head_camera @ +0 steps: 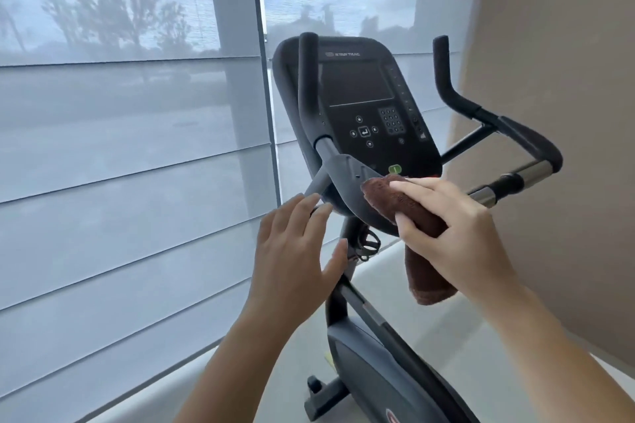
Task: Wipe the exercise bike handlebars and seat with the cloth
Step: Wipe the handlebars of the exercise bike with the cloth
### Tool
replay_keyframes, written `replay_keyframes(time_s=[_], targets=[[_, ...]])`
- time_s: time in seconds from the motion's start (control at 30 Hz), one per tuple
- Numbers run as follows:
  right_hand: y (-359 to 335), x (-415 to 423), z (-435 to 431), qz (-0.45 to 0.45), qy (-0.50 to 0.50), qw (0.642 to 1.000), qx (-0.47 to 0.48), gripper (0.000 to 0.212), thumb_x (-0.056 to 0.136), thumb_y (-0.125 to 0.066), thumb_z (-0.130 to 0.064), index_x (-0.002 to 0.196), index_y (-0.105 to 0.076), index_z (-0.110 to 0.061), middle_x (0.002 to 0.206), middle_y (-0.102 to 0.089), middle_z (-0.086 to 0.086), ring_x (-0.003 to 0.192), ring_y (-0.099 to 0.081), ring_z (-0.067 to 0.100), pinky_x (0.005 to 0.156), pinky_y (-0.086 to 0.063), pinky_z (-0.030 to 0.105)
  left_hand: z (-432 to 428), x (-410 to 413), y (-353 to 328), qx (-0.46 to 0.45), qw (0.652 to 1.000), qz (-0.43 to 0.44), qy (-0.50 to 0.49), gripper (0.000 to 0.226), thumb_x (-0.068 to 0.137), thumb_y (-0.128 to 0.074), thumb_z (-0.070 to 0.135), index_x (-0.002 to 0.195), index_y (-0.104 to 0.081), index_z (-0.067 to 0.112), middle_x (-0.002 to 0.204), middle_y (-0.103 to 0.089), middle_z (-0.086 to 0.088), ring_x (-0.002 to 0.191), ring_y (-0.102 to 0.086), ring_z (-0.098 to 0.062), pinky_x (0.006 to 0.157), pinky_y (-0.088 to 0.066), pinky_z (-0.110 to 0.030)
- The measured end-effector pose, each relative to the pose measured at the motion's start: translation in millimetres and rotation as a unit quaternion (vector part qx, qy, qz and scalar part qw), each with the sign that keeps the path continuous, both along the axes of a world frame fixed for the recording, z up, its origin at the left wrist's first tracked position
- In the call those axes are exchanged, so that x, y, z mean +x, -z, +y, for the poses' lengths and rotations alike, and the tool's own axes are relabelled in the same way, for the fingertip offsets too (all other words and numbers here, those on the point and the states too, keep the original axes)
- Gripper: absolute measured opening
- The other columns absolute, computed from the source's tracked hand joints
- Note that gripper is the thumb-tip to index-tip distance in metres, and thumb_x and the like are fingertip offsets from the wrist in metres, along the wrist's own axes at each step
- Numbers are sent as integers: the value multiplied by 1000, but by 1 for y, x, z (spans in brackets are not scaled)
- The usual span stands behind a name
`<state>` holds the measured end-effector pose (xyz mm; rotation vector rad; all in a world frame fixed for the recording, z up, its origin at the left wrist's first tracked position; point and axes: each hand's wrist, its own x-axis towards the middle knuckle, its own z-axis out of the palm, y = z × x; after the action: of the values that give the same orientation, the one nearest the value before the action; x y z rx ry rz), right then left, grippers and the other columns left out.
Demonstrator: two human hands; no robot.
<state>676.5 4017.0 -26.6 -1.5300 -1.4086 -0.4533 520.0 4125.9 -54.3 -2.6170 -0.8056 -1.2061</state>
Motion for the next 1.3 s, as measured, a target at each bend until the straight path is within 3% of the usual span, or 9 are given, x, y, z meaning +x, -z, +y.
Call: replay_keyframes(time_s=[0.27,0.4,0.5,0.57,0.67,0.83,0.93,1.07,1.3], targets=[[-28,46,64,-43,20,998,-49,34,79,-64,-16,113,-65,-16,111,-64,3,102,-59,21,93,-48,38,43,38,-10,-26,998,54,18,56,81,-50,48,123,-55,10,132,-53,-9,124,-45,-29,102,-32,-47],[-22,58,85,-6,-18,977,-211,50,80,-62,-37,128,-49,-37,133,-49,-6,122,-44,16,105,-36,35,58,53,-11,-17,997,66,41,65,83,-51,55,129,-49,9,138,-47,-8,130,-38,-27,106,-25,-47],[-18,67,90,-24,-22,960,-279,64,76,-59,-53,133,-30,-52,144,-31,-14,128,-34,14,97,-29,27,69,57,-10,-31,995,79,56,76,79,-39,62,133,-43,9,142,-41,-4,135,-29,-22,109,-16,-43],[-19,69,89,-27,-35,961,-272,60,79,-59,-48,132,-32,-52,141,-32,-16,124,-37,12,92,-29,23,75,59,-7,-46,993,86,60,84,76,-31,67,138,-35,12,148,-31,0,139,-18,-16,112,-8,-38],[-14,70,79,-36,-57,969,-240,52,81,-61,-33,128,-43,-46,131,-39,-16,118,-43,12,98,-35,25,80,62,-5,-54,992,86,74,88,74,-27,71,140,-31,13,150,-23,1,140,-9,-12,113,-3,-37],[-2,78,59,-43,-75,977,-194,45,80,-65,-32,123,-53,-40,125,-47,-11,114,-47,16,101,-39,36,81,64,-5,-61,989,74,111,89,73,-37,68,138,-33,7,149,-26,-4,138,-21,-20,112,-14,-44],[-14,79,80,-16,-87,978,-191,42,80,-66,-33,120,-55,-39,117,-51,-12,110,-49,6,100,-39,27,81,65,-5,-85,987,60,126,89,71,-42,65,137,-35,6,148,-28,-5,136,-28,-21,111,-15,-42],[-28,83,106,30,-124,969,-213,40,82,-64,-31,118,-54,-45,112,-55,-10,108,-50,4,101,-37,27,82,65,-7,-72,988,57,125,85,69,-52,59,131,-44,1,141,-40,-12,130,-38,-28,108,-19,-45],[-7,108,65,-9,-152,962,-225,45,80,-68,-27,117,-53,-48,118,-51,-17,112,-46,-6,95,-30,4,82,66,-6,-52,990,65,111,85,70,-50,64,126,-49,-1,138,-45,-13,126,-42,-29,103,-27,-48]])
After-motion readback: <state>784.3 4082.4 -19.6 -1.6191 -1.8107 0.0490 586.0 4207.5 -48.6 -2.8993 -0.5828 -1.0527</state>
